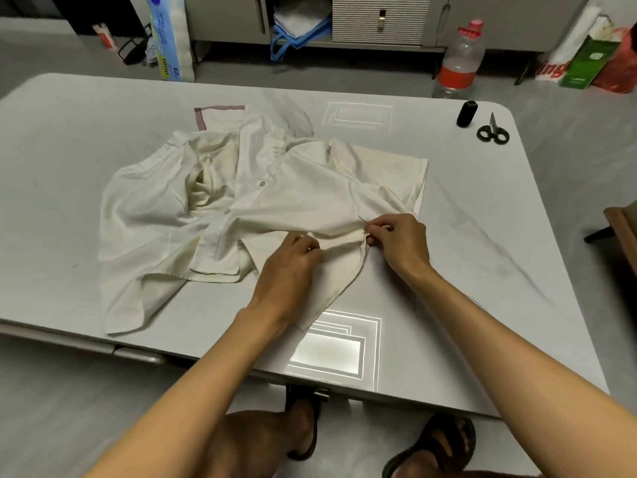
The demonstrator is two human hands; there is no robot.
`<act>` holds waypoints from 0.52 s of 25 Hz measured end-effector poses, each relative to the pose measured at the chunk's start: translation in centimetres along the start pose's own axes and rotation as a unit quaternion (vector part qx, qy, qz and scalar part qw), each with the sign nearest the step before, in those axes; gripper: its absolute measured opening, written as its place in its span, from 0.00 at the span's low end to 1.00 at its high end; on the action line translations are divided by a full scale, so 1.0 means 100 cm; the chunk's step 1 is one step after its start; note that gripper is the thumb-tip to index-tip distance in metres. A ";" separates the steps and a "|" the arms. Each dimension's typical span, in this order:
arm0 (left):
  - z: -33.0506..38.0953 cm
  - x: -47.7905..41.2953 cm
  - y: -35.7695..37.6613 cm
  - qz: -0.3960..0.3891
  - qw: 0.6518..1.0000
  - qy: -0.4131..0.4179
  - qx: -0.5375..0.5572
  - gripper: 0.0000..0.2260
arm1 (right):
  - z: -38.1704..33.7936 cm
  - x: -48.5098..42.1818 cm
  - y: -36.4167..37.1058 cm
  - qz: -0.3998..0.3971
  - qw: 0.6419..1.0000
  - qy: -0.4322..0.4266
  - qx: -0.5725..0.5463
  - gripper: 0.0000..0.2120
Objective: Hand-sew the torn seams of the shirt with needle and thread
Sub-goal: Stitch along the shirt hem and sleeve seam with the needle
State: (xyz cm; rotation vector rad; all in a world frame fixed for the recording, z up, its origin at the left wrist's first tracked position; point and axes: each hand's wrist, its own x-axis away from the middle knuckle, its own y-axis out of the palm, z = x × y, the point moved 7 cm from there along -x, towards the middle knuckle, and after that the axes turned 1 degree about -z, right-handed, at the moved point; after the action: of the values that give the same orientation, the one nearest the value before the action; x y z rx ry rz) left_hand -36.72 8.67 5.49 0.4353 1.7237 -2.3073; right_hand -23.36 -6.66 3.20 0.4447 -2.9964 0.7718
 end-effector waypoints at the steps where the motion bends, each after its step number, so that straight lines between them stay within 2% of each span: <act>1: 0.004 0.003 0.004 -0.006 1.000 -0.014 0.001 0.16 | 0.001 -0.001 -0.001 -0.007 1.000 0.002 0.008 0.06; 8: 0.031 0.016 0.011 -0.038 0.988 -0.147 0.004 0.08 | -0.019 -0.005 -0.019 -0.012 0.998 0.025 -0.058 0.05; 11: 0.044 0.011 0.014 -0.103 0.963 -0.248 -0.036 0.29 | -0.035 -0.005 -0.021 -0.027 0.998 0.027 -0.056 0.04; 12: 0.047 0.010 0.018 -0.116 0.955 -0.269 -0.050 0.31 | -0.039 -0.005 -0.021 -0.032 0.998 0.027 -0.053 0.04; 13: 0.050 0.010 0.018 -0.108 0.953 -0.279 -0.052 0.28 | -0.043 -0.005 -0.022 -0.035 0.998 0.025 -0.054 0.04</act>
State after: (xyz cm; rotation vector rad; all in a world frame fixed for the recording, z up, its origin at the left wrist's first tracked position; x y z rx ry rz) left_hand -37.53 3.31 4.80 -0.4143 1.6401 -2.1652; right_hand -22.52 -6.29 7.96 0.5147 -2.9410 0.6025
